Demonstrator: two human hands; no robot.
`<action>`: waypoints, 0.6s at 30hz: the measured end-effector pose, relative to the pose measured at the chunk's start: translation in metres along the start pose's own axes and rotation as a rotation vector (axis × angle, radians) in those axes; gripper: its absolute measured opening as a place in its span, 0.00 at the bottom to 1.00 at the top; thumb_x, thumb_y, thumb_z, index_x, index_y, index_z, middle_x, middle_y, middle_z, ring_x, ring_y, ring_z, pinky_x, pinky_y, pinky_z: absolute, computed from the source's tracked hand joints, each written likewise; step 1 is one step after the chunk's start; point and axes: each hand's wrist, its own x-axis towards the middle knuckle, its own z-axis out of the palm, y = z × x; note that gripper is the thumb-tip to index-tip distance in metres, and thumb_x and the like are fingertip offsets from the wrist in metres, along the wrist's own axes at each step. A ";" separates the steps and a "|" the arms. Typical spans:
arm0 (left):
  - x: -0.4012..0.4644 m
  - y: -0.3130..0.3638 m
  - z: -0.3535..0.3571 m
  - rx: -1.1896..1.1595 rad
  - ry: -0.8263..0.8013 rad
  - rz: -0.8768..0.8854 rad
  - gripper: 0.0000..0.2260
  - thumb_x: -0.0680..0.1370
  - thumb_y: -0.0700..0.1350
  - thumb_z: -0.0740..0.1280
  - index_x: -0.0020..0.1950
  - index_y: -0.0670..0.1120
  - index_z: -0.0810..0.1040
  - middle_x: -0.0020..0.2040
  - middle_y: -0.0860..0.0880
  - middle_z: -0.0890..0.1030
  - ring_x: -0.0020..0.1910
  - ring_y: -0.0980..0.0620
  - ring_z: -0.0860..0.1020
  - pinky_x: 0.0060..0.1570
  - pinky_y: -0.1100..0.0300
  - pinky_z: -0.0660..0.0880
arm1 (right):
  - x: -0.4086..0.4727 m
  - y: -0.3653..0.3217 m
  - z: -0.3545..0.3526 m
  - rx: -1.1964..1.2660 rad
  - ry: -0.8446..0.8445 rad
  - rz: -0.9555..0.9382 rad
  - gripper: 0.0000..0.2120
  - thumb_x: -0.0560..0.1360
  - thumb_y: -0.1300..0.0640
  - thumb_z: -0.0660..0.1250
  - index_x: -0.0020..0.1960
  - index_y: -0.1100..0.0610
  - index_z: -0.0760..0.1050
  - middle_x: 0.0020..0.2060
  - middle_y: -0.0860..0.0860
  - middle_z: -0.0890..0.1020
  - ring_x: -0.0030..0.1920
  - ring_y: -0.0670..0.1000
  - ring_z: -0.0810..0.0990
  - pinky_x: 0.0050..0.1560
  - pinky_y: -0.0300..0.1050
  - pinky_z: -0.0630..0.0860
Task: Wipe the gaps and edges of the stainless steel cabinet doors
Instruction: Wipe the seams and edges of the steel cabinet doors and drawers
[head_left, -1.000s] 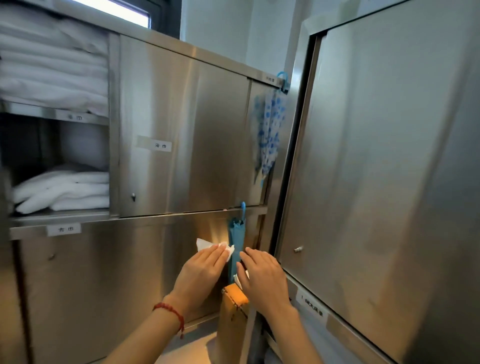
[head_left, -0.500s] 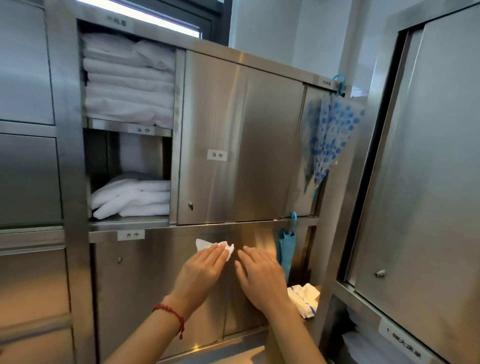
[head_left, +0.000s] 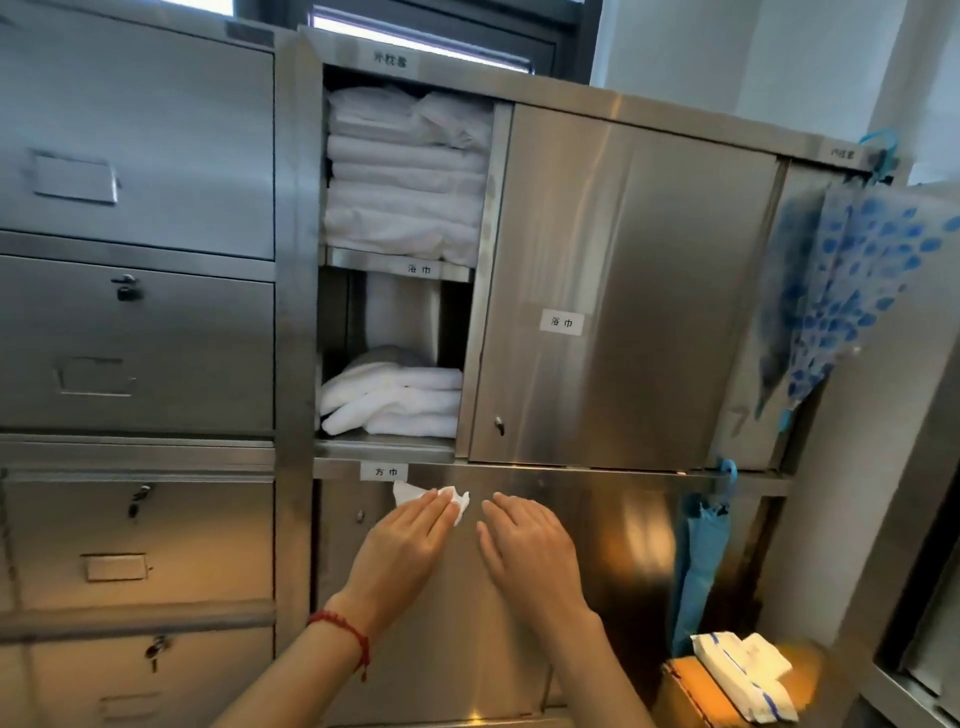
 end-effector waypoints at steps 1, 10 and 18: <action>-0.002 -0.005 0.001 0.011 -0.008 -0.012 0.29 0.49 0.35 0.83 0.49 0.38 0.84 0.48 0.41 0.84 0.46 0.47 0.83 0.44 0.55 0.81 | 0.004 -0.001 0.007 -0.003 0.004 -0.018 0.12 0.66 0.52 0.77 0.49 0.53 0.84 0.46 0.50 0.85 0.47 0.49 0.84 0.49 0.46 0.79; -0.011 -0.069 0.008 0.158 -0.072 -0.163 0.31 0.48 0.34 0.83 0.50 0.39 0.83 0.49 0.42 0.84 0.47 0.47 0.83 0.44 0.54 0.81 | 0.072 -0.024 0.062 0.107 0.124 -0.215 0.13 0.59 0.52 0.81 0.42 0.52 0.85 0.41 0.47 0.85 0.41 0.45 0.84 0.45 0.41 0.80; -0.032 -0.109 0.000 0.281 -0.142 -0.269 0.32 0.47 0.37 0.84 0.50 0.41 0.83 0.49 0.43 0.84 0.48 0.49 0.83 0.46 0.56 0.79 | 0.110 -0.057 0.108 0.254 0.148 -0.365 0.12 0.63 0.53 0.79 0.44 0.52 0.84 0.42 0.48 0.85 0.43 0.46 0.84 0.45 0.41 0.80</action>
